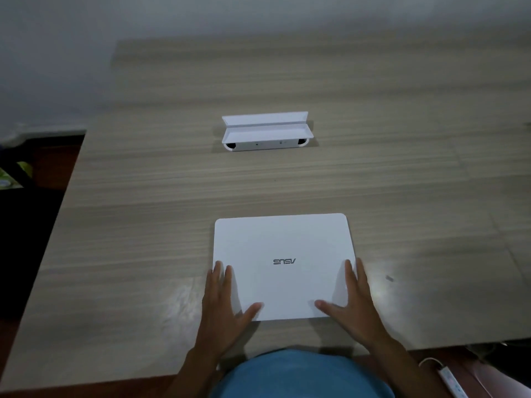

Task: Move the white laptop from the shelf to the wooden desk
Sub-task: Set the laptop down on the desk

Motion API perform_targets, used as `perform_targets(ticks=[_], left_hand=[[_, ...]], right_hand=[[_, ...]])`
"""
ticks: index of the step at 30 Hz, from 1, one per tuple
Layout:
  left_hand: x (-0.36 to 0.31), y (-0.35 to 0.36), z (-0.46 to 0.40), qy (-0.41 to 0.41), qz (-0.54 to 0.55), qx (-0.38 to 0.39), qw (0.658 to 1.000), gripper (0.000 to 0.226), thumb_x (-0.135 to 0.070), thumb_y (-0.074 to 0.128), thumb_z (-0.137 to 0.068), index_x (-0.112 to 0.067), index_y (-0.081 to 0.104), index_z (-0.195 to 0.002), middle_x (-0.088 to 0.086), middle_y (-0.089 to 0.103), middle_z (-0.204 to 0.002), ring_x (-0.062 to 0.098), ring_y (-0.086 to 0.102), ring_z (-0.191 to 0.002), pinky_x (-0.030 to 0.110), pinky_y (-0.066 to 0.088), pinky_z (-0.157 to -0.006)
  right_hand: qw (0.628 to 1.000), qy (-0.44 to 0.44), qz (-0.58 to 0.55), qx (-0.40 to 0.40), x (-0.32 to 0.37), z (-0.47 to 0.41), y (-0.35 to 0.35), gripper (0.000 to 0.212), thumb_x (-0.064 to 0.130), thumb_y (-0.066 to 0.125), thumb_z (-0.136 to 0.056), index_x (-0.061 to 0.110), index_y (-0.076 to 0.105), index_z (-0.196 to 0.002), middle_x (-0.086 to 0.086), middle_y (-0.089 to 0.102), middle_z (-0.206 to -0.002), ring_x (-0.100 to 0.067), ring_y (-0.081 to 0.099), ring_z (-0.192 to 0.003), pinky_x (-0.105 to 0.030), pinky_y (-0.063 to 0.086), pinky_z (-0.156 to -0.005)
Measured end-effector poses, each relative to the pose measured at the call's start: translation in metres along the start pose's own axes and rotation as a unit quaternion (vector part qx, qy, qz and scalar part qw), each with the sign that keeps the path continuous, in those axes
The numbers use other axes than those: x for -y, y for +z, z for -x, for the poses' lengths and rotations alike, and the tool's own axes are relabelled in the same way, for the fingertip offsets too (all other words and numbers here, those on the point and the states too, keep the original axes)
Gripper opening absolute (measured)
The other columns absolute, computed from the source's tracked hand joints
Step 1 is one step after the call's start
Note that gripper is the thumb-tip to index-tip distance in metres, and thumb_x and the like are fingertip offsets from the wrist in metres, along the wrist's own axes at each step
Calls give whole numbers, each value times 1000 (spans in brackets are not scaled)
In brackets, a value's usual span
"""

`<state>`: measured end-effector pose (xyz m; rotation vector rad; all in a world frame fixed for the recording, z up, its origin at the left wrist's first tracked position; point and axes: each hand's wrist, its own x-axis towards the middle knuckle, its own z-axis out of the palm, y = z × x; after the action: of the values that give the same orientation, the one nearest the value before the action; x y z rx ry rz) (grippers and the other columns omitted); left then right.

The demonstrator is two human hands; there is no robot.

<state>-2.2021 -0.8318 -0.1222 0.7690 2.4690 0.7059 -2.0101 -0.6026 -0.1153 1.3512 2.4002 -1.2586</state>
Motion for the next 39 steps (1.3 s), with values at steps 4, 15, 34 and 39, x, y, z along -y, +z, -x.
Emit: perform_targets(ticks=[4,15,34,39], left_hand=[[8,-4,6,21,-54,24,998,130,-89,58,-59,-23,0,-155,-5,-18,-162,14,-21,-146,48,9,-118],[12,4,-1,18,-106,65,992,134,-86,59,-58,-11,5,-155,8,-11,-163,27,-11,-149,56,21,-113],[0,-12,-100,26,-99,50,993,134,-90,52,-59,-7,5,-154,12,-7,-163,30,-11,-149,51,13,-116],[2,-18,-112,40,-105,60,992,135,-89,52,-58,-7,4,-154,12,-8,-163,31,-13,-148,50,11,-115]], right_hand=[[996,-51,66,-6,-13,9,5,138,50,88,-60,26,-7,-157,11,-30,-161,-5,-14,-149,-7,13,-108],[989,-92,116,-24,-23,-2,6,129,45,88,-62,8,8,-157,3,-7,-166,-6,-14,-151,-31,9,-122],[983,-133,124,-21,22,-105,-24,128,65,73,-61,9,9,-157,2,-3,-168,-13,-9,-153,-44,31,-117],[981,-143,121,-40,20,-108,-20,125,64,70,-62,6,12,-156,-4,2,-168,-19,-4,-154,-46,30,-117]])
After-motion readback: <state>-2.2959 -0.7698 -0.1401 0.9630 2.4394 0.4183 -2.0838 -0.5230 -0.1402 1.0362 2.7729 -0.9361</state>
